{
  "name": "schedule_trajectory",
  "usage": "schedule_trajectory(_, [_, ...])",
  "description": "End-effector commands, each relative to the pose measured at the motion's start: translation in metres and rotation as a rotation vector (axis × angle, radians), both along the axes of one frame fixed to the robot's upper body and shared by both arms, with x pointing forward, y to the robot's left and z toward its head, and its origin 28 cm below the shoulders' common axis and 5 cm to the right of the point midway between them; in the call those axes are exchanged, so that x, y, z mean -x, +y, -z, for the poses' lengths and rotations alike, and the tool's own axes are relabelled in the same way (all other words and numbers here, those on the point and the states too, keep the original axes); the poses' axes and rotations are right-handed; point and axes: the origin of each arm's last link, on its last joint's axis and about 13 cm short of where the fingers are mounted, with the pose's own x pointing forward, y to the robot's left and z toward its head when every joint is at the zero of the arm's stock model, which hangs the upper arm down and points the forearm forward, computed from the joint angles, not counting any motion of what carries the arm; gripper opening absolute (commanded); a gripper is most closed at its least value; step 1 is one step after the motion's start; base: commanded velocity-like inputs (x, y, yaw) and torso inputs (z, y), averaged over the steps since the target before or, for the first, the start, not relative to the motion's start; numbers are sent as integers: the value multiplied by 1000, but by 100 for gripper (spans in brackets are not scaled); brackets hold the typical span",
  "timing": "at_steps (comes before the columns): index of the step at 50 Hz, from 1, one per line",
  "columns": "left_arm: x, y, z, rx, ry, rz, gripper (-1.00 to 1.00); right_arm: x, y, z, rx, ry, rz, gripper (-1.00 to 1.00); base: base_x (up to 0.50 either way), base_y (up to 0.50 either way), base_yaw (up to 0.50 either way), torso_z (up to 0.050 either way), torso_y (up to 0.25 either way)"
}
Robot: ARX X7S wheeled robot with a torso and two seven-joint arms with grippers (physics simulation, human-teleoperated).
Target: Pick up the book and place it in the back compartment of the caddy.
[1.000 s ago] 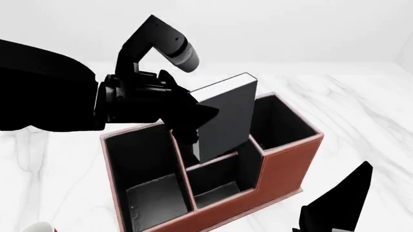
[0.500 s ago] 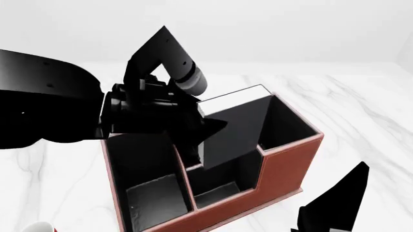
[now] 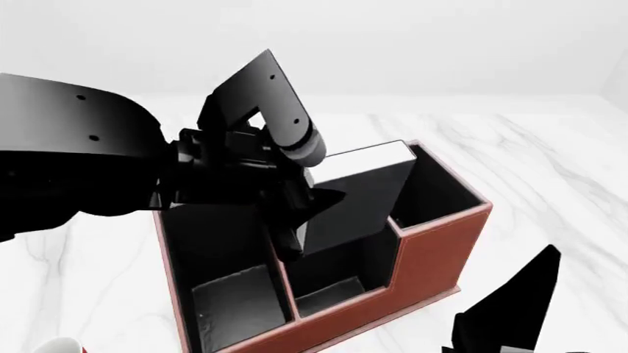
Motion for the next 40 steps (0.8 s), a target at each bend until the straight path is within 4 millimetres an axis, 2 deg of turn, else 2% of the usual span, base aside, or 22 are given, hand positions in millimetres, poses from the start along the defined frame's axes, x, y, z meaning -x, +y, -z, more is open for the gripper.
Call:
schedule_trajectory(1, [1,-8,-19,58,-90,45,-100,0,-1,-1,20,-8,15,100,0,0,0,0,0])
schedule_trajectory(19, [-9,-7,-7,74,-79,6,-100,-1,0,0,22,-5,13,100,0,0,0,0,1])
schedule_trajectory(40, [-16,-7,-20,67,-139,-24,-100,-1,0,1,21,-1,10,100,0,0,0,0,1])
